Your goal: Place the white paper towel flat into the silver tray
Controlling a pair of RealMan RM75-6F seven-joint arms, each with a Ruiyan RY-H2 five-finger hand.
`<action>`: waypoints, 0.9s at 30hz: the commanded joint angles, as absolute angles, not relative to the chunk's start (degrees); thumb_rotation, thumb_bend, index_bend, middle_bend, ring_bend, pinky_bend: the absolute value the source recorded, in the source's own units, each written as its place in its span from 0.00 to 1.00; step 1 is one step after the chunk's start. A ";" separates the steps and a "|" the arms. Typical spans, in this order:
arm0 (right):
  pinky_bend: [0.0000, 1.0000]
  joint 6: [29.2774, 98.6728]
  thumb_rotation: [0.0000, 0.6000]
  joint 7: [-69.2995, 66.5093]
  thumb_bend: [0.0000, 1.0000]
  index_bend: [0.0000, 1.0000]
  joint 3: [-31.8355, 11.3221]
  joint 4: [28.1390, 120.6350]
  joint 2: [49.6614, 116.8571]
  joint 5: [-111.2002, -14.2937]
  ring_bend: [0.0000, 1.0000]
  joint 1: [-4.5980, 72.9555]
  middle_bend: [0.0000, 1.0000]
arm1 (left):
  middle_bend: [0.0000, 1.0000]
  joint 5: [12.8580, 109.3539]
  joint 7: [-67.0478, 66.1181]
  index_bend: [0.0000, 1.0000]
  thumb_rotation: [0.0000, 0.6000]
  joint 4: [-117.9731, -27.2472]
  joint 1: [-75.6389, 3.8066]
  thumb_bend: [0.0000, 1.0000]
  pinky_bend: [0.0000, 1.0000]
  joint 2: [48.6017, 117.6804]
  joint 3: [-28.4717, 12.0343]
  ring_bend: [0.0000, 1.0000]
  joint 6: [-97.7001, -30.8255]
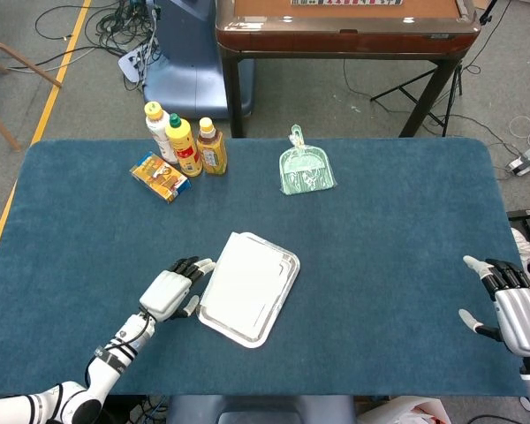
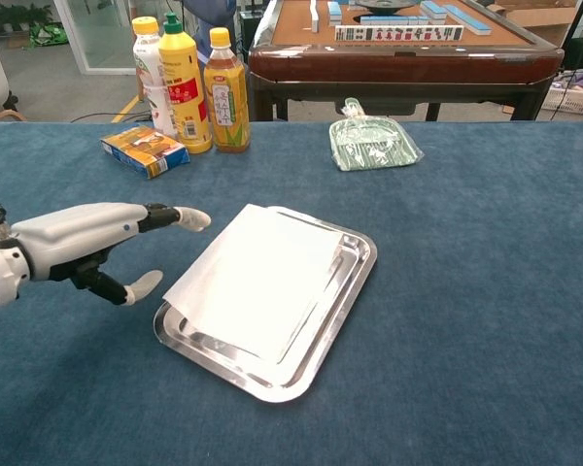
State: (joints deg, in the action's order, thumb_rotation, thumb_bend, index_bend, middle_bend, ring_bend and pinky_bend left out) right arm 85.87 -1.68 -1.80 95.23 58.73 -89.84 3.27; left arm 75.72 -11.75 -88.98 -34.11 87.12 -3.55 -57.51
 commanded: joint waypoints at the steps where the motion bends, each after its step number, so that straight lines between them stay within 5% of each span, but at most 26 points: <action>1: 0.17 85.83 1.00 -1.61 0.20 0.18 -1.82 95.27 58.72 -89.88 0.16 3.34 0.26 | 0.08 75.43 -11.86 0.06 1.00 -90.46 -34.02 0.49 0.07 85.57 -4.08 0.01 -57.87; 6: 0.17 86.04 1.00 -1.49 0.20 0.18 -1.81 95.47 58.56 -89.98 0.16 3.26 0.26 | 0.09 75.34 -11.43 0.07 1.00 -91.46 -34.36 0.39 0.09 84.15 -6.28 0.06 -59.54; 8: 0.17 86.12 1.00 -1.49 0.20 0.18 -1.75 95.52 58.52 -90.04 0.16 3.19 0.26 | 0.14 75.14 -11.00 0.12 0.96 -91.28 -34.76 0.36 0.18 84.03 -7.56 0.14 -60.11; 14: 0.17 86.43 1.00 -1.57 0.20 0.18 -1.67 95.53 58.47 -90.11 0.16 2.97 0.26 | 0.58 74.75 -10.16 0.25 0.67 -88.79 -36.63 0.33 0.68 85.04 -10.26 0.56 -60.22; 18: 0.17 86.58 1.00 -1.59 0.20 0.18 -1.68 95.61 58.39 -90.12 0.16 2.88 0.26 | 0.88 73.95 -11.20 0.29 0.61 -88.08 -38.31 0.34 0.94 85.11 -10.25 0.82 -57.53; 21: 0.17 86.51 1.00 -1.60 0.20 0.18 -1.65 95.60 58.37 -90.07 0.16 2.87 0.26 | 0.99 71.21 -11.85 0.27 0.49 -89.28 -39.93 0.34 1.00 84.10 -9.94 0.96 -52.86; 27: 0.17 86.24 1.00 -1.65 0.20 0.18 -1.69 95.49 58.45 -89.93 0.16 2.98 0.26 | 1.00 61.12 -19.22 0.14 0.26 -91.60 -45.36 0.38 1.00 81.43 -8.68 1.00 -42.17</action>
State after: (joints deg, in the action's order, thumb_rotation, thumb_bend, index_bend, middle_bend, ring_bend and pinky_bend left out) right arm 86.24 -1.65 -1.69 95.49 58.45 -89.93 2.98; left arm 66.60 -14.89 -90.22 -42.08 82.94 -9.47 -47.04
